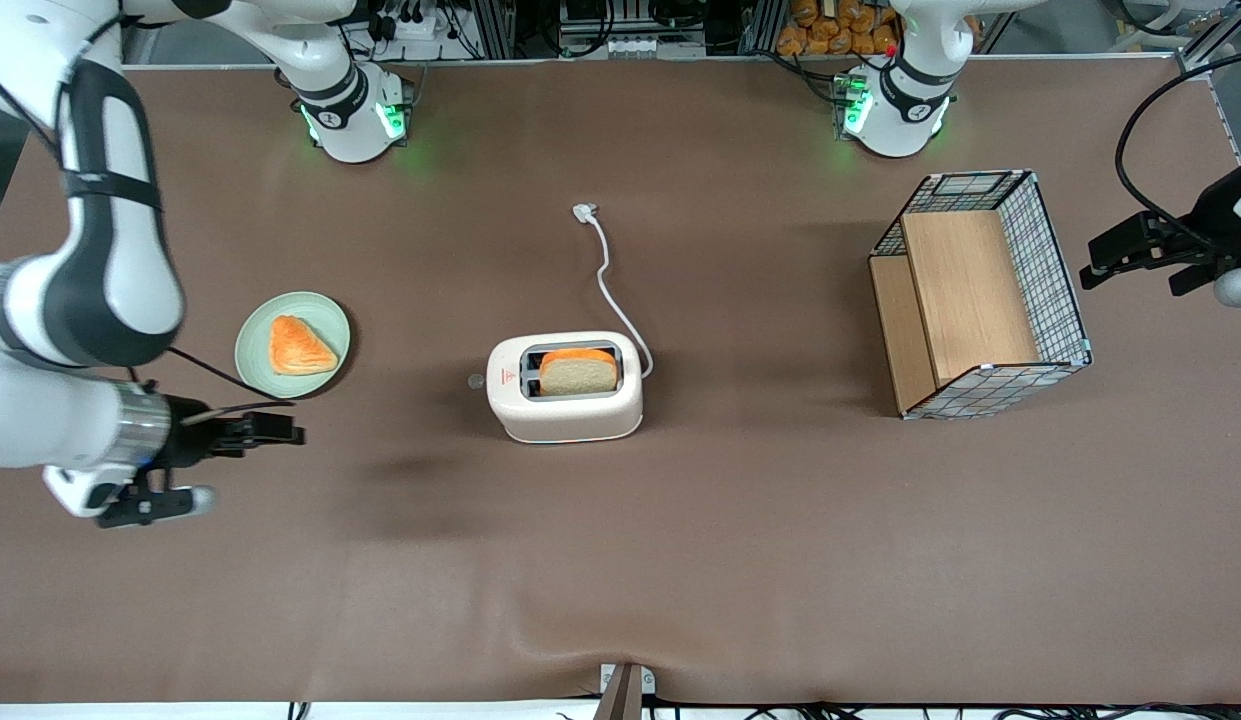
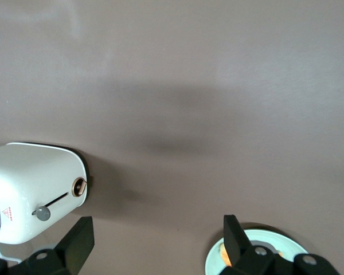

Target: Press toaster button with right arm

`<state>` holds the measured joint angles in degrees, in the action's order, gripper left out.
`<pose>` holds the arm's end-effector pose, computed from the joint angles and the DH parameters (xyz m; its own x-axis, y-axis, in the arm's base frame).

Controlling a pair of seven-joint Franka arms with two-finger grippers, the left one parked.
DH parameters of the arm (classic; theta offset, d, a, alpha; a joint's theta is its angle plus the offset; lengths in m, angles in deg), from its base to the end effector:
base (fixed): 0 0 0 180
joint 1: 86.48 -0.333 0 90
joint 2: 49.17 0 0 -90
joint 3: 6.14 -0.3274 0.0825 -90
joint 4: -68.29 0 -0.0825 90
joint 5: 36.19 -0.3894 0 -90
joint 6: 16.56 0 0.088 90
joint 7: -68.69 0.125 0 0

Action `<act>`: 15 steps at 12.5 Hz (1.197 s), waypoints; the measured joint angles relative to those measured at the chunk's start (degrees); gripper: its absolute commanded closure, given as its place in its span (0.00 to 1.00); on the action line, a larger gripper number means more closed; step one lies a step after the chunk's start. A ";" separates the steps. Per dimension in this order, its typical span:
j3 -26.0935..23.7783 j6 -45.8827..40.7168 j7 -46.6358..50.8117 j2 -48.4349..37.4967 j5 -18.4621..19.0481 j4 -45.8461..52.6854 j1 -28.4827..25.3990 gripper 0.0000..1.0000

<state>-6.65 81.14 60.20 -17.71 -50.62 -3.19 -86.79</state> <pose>0.7158 0.0368 0.4335 0.9907 0.1231 -0.0580 0.1042 -0.9603 -0.2588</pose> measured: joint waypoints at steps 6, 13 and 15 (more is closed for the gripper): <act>-0.64 -11.58 9.91 -10.60 4.73 0.61 1.03 0.00; 1.73 -12.68 13.57 -29.99 10.79 -17.25 1.48 0.00; 1.84 -12.44 13.57 -32.42 12.60 -20.07 1.48 0.00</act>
<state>-4.82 68.70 73.77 -50.13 -38.02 -23.27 -85.32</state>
